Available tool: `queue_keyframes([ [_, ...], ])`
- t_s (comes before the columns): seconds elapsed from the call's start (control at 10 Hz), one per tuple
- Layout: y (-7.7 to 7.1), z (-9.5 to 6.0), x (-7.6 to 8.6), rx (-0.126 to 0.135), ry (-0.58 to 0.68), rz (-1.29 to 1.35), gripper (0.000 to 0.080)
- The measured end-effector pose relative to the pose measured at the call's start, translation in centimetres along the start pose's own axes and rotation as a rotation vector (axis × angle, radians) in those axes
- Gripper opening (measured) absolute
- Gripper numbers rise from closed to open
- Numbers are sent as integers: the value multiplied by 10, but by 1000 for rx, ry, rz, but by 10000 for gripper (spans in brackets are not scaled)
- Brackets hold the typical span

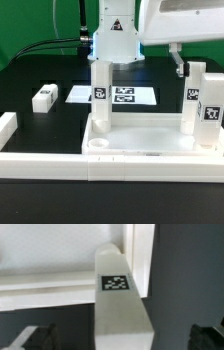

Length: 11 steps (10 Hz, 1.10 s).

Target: Assemble desk

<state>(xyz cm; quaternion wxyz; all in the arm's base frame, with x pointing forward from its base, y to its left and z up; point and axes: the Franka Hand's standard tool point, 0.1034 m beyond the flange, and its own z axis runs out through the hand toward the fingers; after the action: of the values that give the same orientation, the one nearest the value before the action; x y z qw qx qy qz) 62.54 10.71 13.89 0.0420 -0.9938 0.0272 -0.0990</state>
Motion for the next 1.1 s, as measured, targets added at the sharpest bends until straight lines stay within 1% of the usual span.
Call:
queue_keyframes([
  [0.1,1,4,-2,0,-82,4,649],
  [0.3,1,10,8,1,-193,2,649],
  [0.4,5,11,7,2,-266,7,649],
  [0.5,6,13,12,1,-278,9,649],
  [0.6,6,14,15,1,-257,8,649],
  [0.7,7,16,14,0,-257,10,649],
  [0.8,8,17,14,-1,-253,9,534],
  [0.9,9,17,15,-2,-248,12,534],
  [1.0,9,17,15,-2,-248,13,398],
  [1.1,9,17,15,-4,-248,26,398],
])
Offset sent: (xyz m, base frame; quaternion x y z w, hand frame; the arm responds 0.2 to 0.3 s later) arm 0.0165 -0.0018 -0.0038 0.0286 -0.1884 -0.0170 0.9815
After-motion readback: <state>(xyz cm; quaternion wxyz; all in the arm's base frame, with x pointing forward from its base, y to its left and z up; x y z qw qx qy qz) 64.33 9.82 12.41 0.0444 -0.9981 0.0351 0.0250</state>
